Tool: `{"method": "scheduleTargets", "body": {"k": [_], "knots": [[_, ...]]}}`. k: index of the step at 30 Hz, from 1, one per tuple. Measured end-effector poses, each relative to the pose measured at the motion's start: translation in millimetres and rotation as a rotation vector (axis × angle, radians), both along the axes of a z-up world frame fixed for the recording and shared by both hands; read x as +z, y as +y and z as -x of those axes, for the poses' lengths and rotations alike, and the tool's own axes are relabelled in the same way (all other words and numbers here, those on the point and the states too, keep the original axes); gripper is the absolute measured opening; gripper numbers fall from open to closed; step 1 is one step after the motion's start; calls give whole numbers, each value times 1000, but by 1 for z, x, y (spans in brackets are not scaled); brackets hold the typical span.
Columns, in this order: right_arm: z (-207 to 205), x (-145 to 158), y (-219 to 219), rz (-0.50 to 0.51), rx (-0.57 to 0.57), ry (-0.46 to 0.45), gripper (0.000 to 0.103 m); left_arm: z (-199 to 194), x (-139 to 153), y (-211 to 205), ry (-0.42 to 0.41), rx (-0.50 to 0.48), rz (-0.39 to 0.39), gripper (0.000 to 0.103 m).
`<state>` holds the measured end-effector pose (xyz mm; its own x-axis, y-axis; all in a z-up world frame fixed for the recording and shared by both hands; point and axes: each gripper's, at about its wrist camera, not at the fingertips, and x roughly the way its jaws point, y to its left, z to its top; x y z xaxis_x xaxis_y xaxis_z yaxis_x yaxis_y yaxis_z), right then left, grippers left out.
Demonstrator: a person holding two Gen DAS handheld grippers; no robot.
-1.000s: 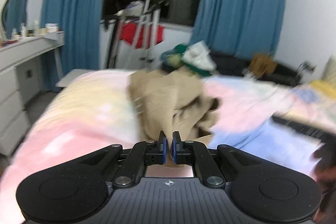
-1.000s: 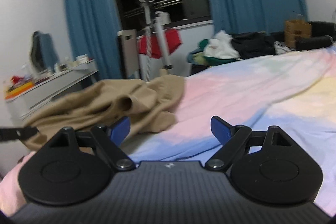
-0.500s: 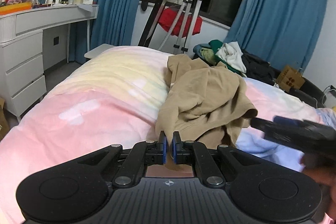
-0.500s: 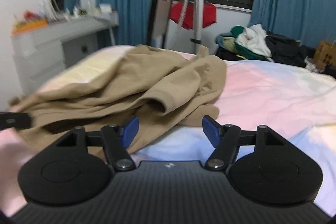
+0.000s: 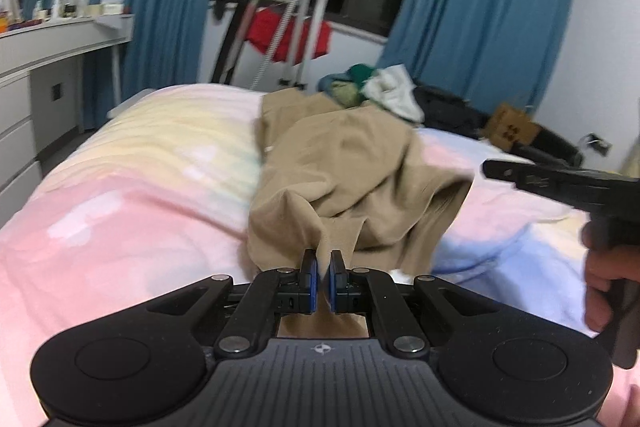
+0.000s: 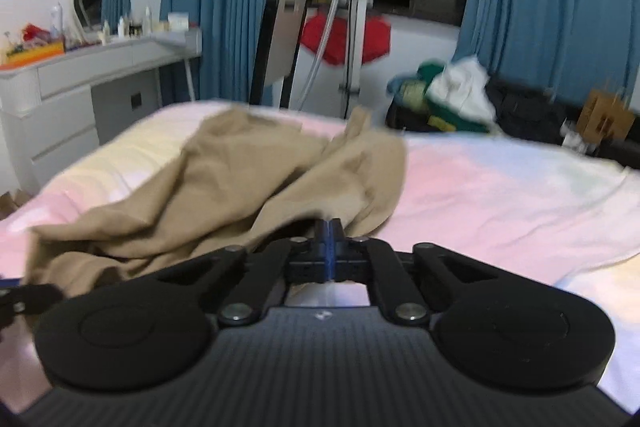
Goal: Fold clothes
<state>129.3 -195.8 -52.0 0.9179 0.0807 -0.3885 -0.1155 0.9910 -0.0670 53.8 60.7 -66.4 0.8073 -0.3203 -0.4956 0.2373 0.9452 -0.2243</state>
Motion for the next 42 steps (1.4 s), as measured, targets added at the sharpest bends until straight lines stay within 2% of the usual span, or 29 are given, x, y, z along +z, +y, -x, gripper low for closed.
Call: {"method": "scheduleTargets", "body": {"k": [4,9,12,13,18,21,23,26,27,28,29,31,37,39,40,41,42], "knots": [[32,20,-26,-61,-13,-36,2,6,3,-3,-5,-27,-3,7],[49,5,-62,-222,-49,54,2,12,-1,-6,57,22,-87,8],[47,-8,-75,-314,-71,109,3,17,-2,-5,75,44,-129,11],[46,-11,-77,-338,-78,123,4,21,2,-8,57,42,-143,13],[44,-13,-79,-394,-62,129,6,48,21,-32,-119,-22,-272,47],[45,-10,-84,-438,-43,163,6,52,23,-61,-196,-139,-372,56],[50,-3,-90,-446,-49,126,6,43,19,-85,-206,-233,-464,56],[52,3,-104,-470,-88,81,8,19,4,-124,-216,-284,-573,56],[51,3,-108,-469,-100,75,9,8,-1,-133,-200,-285,-580,56],[49,1,-112,-461,-112,72,15,-3,-6,-142,-184,-286,-586,56],[46,-1,-116,-454,-124,74,26,-13,-11,-151,-170,-288,-592,55],[39,-8,-127,-473,-159,86,42,-32,-22,-168,-161,-299,-614,54],[29,-23,-157,-591,-225,86,43,-87,-46,-202,-133,-265,-613,54],[27,-28,-163,-605,-243,84,43,-101,-49,-209,-135,-248,-606,34],[26,-31,-167,-611,-252,89,43,-107,-49,-212,-135,-245,-595,27],[24,-34,-170,-618,-260,93,43,-109,-47,-215,-139,-250,-572,11],[23,-36,-173,-626,-268,97,43,-110,-46,-218,-144,-256,-550,11]]}}
